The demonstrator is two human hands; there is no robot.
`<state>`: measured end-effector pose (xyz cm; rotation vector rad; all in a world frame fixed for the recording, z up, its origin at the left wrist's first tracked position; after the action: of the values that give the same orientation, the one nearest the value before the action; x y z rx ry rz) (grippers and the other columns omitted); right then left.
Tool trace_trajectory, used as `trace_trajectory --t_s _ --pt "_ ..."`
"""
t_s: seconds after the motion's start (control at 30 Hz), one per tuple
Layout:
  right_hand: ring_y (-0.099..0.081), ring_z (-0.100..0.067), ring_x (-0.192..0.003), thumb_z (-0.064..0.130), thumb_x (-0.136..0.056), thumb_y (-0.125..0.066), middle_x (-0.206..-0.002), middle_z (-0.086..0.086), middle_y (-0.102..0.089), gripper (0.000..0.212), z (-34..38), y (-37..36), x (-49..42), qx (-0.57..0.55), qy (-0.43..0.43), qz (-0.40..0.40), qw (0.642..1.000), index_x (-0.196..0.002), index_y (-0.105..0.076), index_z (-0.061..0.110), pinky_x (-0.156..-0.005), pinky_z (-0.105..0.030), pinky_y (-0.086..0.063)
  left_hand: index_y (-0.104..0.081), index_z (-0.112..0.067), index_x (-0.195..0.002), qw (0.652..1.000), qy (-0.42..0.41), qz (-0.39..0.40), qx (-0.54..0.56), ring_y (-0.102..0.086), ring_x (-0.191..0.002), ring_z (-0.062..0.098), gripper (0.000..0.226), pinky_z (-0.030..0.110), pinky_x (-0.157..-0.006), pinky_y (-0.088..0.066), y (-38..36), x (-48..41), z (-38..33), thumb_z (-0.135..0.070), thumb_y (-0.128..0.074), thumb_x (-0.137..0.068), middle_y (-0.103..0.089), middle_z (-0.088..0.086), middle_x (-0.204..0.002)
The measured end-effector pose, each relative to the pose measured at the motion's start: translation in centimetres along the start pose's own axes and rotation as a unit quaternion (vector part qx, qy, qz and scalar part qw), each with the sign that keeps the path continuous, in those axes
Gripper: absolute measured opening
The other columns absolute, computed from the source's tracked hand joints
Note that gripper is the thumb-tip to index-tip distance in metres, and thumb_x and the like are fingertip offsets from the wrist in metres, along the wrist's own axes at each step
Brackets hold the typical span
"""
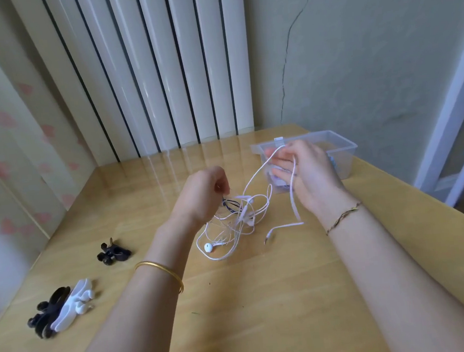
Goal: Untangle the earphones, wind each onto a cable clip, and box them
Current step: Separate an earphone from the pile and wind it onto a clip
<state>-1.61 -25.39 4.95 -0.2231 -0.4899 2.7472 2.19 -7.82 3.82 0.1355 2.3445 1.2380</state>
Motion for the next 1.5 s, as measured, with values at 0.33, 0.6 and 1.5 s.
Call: trace_trajectory --t_s 0.33,0.6,1.5 --pt "-0.053 -0.012 -0.077 0.046 -0.083 -0.060 -0.076 0.013 -0.058 0.017 -1.2 1.7 0.9 0.663 0.066 0.106 0.738 -0.080 -0.065 0.030 -0.063 -0.024 -0.037 -0.062 -0.002 -0.071 0.986 0.063 -0.135 -0.068 -0.048 -0.087 0.034 0.027 0.033 -0.068 -0.035 0.0 -0.4 2.8 0.017 -0.044 -0.068 -0.057 0.015 -0.082" --pt "-0.060 -0.012 -0.080 0.014 -0.076 -0.070 -0.068 0.013 -0.061 0.010 -1.7 2.1 0.4 0.694 -0.013 0.234 0.681 -0.077 -0.073 0.023 -0.072 -0.025 -0.048 -0.064 -0.012 -0.075 0.984 0.130 -0.117 -0.034 -0.053 -0.081 0.030 0.032 0.029 -0.065 -0.039 0.5 -0.7 3.2 0.009 -0.041 -0.074 -0.063 0.010 -0.086" --pt "-0.024 -0.008 -0.037 0.010 -0.090 -0.040 -0.054 0.001 -0.033 0.024 -0.1 -1.1 1.0 0.077 -0.071 0.106 0.989 -0.068 -0.037 0.018 -0.039 -0.017 -0.026 -0.055 -0.019 -0.074 0.996 0.074 0.052 0.017 -0.055 -0.073 0.022 0.014 0.028 -0.063 -0.041 -1.7 -0.2 1.4 -0.009 -0.058 -0.084 -0.062 0.002 -0.080"
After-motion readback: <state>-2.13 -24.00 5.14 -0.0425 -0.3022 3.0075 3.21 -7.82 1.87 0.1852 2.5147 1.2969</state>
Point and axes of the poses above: each hand's wrist, its own x-axis away from the middle knuckle, its own y-axis out of the back of the hand, z = x × y, the point moved 2 cm from there along -x, towards the middle knuckle
